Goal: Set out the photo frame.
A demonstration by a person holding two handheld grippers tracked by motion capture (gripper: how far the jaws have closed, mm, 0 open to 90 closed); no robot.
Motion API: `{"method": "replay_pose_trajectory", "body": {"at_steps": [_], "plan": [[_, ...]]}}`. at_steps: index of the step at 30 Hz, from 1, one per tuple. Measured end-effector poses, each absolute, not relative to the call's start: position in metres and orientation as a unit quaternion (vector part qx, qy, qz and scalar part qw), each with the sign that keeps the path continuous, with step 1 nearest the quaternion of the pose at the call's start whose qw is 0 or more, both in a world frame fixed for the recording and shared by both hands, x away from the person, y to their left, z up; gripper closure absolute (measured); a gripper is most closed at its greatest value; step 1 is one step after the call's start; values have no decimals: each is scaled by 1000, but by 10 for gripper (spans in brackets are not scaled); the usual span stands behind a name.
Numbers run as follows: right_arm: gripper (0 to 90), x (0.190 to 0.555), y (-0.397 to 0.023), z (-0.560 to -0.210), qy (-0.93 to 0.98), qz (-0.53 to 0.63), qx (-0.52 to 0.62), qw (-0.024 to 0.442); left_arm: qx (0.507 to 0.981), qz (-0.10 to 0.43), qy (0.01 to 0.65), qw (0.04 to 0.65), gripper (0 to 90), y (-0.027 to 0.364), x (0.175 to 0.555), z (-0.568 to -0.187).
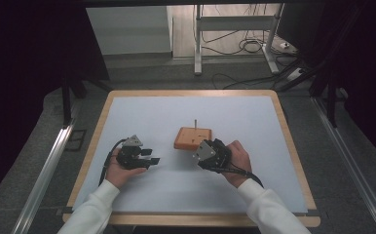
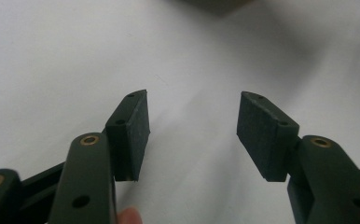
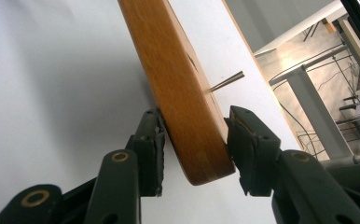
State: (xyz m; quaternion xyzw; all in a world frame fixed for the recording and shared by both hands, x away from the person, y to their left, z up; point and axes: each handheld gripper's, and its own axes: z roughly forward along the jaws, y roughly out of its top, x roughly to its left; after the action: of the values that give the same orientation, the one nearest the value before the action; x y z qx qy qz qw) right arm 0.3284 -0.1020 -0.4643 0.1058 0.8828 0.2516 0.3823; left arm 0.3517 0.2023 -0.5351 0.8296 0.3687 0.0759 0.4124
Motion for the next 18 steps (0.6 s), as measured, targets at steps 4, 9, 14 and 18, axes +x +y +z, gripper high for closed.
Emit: {"method": "replay_pose_trajectory", "body": {"at_steps": [4,9,14,18], "plan": [[604,334,-101,-456,886,246,97,382,830,75,369,413,439,202,352,-536],[645,339,-96,-449,887,237,83,387,830,74,368,412,439,202,352,-536],[672,346,-90,-443,891,232,71,384,829,75,370,412,439,203,352,-537],[693,351,-84,-439,893,225,56,386,828,73,373,412,439,204,352,-538]]}}
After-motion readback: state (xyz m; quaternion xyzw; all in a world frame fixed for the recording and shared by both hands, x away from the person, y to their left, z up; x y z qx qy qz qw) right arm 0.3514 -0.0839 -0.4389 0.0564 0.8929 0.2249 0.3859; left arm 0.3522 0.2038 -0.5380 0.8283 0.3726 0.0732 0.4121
